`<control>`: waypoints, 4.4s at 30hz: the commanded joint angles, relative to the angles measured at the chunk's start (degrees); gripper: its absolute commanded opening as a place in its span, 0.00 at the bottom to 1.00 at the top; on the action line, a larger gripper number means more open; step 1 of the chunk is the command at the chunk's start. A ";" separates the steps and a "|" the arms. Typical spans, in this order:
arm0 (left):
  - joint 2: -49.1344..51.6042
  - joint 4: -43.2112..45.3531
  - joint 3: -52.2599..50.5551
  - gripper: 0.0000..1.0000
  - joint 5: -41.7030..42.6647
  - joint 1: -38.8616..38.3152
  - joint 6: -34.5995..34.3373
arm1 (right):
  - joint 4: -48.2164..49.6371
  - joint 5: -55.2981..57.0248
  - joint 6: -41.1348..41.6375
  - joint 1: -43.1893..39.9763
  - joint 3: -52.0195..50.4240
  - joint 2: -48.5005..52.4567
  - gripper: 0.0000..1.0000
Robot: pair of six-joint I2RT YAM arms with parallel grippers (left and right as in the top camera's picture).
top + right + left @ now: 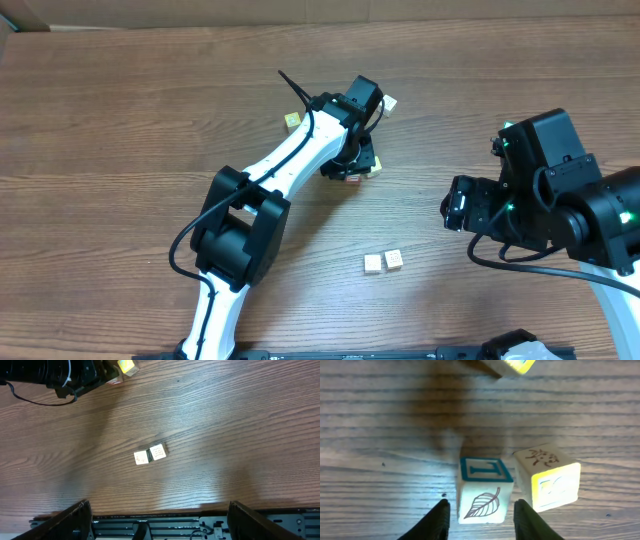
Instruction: Flip 4 blocks
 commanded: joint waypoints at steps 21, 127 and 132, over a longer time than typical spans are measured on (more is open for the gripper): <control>1.01 -1.14 1.16 0.42 -1.73 0.24 1.60 | 0.09 0.00 -0.26 -0.04 1.22 -0.50 0.87; -36.13 26.73 -54.03 0.22 -4.20 -20.74 -10.08 | 0.09 -2.71 -1.51 -0.04 1.25 -0.52 0.88; -36.13 28.00 -54.77 0.27 -4.74 -20.70 -10.19 | 0.09 -2.99 -1.51 -0.04 1.22 -0.52 0.88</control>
